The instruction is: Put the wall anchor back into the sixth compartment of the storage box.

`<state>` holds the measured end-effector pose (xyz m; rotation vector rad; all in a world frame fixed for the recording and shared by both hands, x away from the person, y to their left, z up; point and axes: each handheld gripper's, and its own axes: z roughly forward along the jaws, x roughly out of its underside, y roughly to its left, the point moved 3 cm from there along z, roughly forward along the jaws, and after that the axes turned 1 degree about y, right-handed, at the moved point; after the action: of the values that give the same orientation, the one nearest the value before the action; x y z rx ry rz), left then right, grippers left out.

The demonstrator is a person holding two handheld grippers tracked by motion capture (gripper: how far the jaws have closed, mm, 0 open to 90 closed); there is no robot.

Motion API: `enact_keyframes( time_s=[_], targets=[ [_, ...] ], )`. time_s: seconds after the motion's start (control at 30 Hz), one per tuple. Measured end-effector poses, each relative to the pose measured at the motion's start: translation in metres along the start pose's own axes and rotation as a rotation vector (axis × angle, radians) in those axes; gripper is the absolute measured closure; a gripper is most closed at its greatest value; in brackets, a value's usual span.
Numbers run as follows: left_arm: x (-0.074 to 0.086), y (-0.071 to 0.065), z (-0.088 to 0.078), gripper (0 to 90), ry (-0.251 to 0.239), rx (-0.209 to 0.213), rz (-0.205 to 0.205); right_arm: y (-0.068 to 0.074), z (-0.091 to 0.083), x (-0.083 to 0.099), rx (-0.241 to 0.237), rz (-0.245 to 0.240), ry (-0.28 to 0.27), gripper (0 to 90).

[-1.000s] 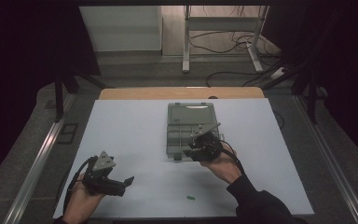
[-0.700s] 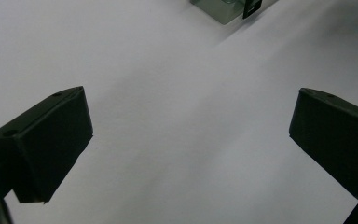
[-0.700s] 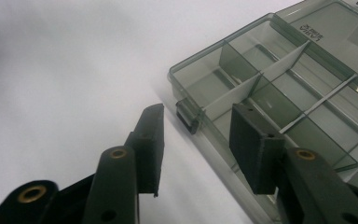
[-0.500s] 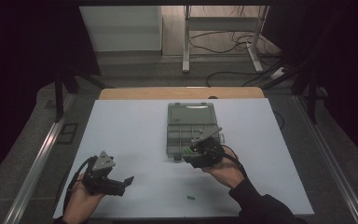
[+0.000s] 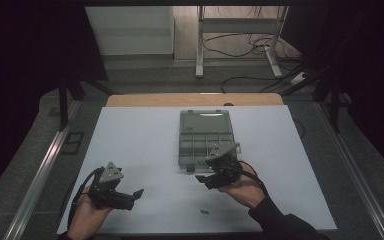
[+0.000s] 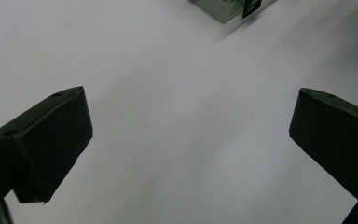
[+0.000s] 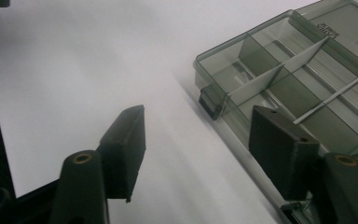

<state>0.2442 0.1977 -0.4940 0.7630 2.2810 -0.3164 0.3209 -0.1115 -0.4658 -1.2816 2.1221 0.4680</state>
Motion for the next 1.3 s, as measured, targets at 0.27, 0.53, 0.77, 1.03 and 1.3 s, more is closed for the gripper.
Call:
enact_keyframes(
  time_s=[0.27, 0.53, 0.77, 1.03, 1.3],
  targets=[
    [0.000, 0.000, 0.000, 0.0, 0.000, 0.001, -0.002, 0.006, -0.003, 0.007, -0.009, 0.000, 0.013, 29.6],
    [0.000, 0.000, 0.000, 0.0, 0.000, 0.002, -0.001, 0.014, -0.004, 0.014, -0.029, -0.004, 0.023, 24.2],
    [0.000, 0.000, 0.000, 0.0, 0.001, 0.003, 0.000, 0.023, -0.005, 0.019, -0.065, -0.008, 0.036, 20.4],
    [0.000, 0.000, 0.000, 0.0, 0.003, 0.004, 0.002, 0.030, -0.005, 0.027, -0.081, -0.016, 0.037, 16.1],
    [0.000, 0.000, 0.000, 0.0, 0.003, 0.004, 0.002, 0.037, -0.003, 0.034, -0.082, -0.034, 0.036, 14.7]
  ],
)
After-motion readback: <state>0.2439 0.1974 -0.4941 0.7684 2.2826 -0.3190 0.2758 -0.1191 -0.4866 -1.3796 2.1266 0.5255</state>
